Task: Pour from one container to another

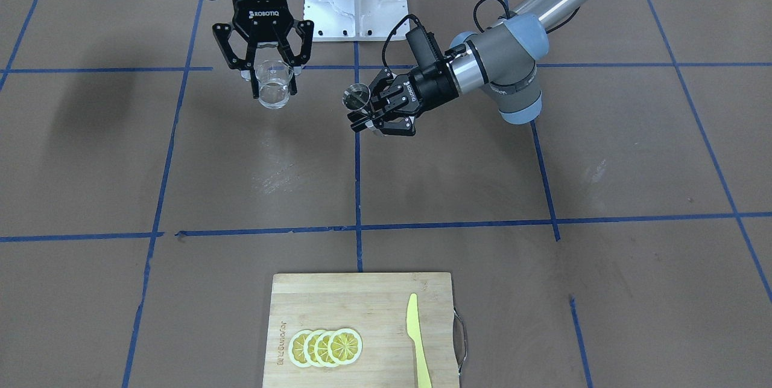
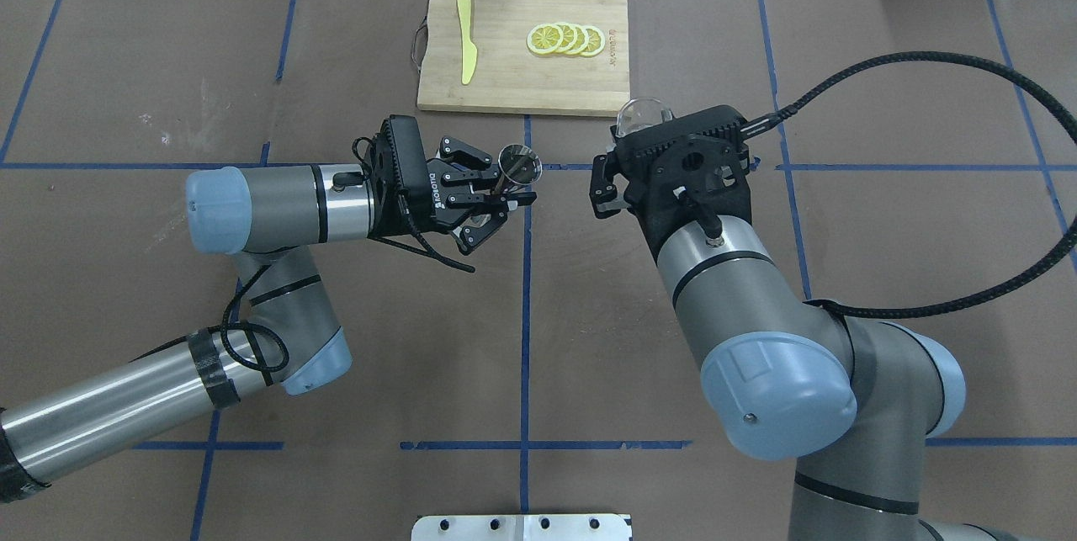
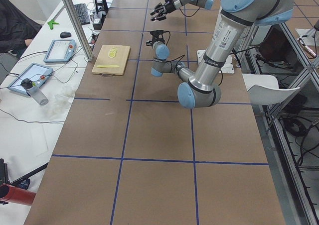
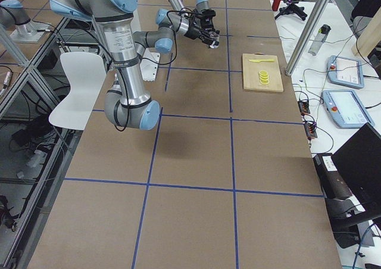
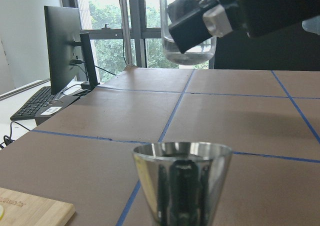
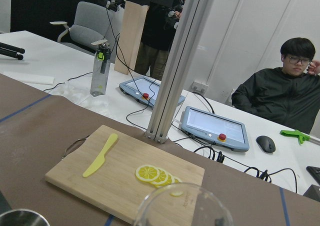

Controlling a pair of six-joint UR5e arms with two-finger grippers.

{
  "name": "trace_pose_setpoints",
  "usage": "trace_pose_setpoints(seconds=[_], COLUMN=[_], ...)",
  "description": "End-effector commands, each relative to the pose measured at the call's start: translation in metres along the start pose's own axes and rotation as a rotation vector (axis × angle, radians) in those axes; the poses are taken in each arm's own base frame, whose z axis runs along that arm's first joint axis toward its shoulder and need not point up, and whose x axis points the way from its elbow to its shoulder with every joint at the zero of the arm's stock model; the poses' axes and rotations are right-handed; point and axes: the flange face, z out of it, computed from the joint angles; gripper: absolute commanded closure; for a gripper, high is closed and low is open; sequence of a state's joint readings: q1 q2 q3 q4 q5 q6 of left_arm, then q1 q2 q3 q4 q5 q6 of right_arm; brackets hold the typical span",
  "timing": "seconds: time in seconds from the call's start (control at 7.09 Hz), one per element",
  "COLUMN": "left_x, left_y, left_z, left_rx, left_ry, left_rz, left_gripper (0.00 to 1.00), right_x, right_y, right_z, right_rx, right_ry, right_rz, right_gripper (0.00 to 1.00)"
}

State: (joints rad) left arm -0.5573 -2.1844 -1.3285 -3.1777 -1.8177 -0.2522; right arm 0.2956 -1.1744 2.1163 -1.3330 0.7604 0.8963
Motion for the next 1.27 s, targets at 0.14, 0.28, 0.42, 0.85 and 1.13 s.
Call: trace_pose_setpoints(seconds=[0.14, 0.28, 0.42, 0.85, 1.13], left_x=[0.002, 0.002, 0.002, 0.002, 0.002], left_y=[-0.002, -0.002, -0.002, -0.002, -0.004], left_z=[-0.003, -0.003, -0.003, -0.003, -0.003], left_rx=[0.006, 0.006, 0.006, 0.006, 0.009], left_ry=[0.002, 0.002, 0.002, 0.002, 0.003], left_rz=[-0.015, -0.016, -0.016, -0.016, -0.016], left_gripper=[1.0, 1.0, 1.0, 1.0, 1.0], right_x=[0.07, 0.091, 0.096, 0.156, 0.188], right_y=[0.065, 0.084, 0.104, 0.174, 0.217], right_z=[0.006, 0.008, 0.02, 0.04, 0.05], right_rx=[0.005, 0.009, 0.005, -0.009, 0.007], right_ry=[-0.01, -0.01, -0.002, 0.133, 0.107], right_rz=[0.118, 0.127, 0.216, 0.124, 0.166], right_gripper=[1.0, 1.0, 1.0, 1.0, 1.0])
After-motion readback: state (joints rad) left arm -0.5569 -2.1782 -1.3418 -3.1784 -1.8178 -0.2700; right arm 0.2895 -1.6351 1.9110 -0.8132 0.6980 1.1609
